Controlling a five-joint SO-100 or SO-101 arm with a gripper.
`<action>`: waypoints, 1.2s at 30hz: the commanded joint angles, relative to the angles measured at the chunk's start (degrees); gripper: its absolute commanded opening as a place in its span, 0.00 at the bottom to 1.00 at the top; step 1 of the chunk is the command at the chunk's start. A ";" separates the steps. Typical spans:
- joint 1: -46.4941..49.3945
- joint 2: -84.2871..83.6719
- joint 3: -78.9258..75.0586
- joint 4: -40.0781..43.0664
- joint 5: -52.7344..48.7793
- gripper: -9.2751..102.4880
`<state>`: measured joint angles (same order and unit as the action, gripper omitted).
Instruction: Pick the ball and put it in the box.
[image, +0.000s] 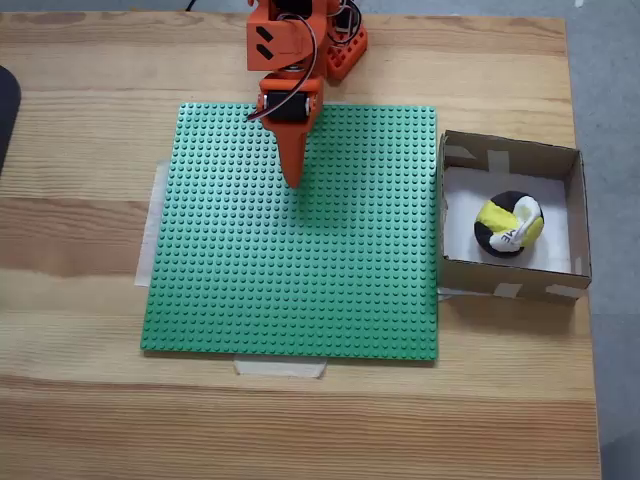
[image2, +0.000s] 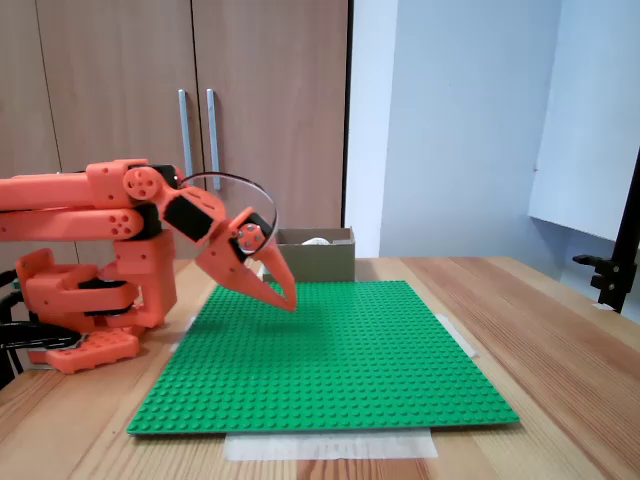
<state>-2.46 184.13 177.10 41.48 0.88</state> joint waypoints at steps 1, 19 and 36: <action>1.14 0.53 1.93 -1.14 -0.88 0.08; 2.64 0.53 6.33 -1.76 -4.04 0.08; 0.97 0.53 6.42 -1.93 -5.62 0.08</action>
<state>-0.79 184.13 182.20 40.43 -4.31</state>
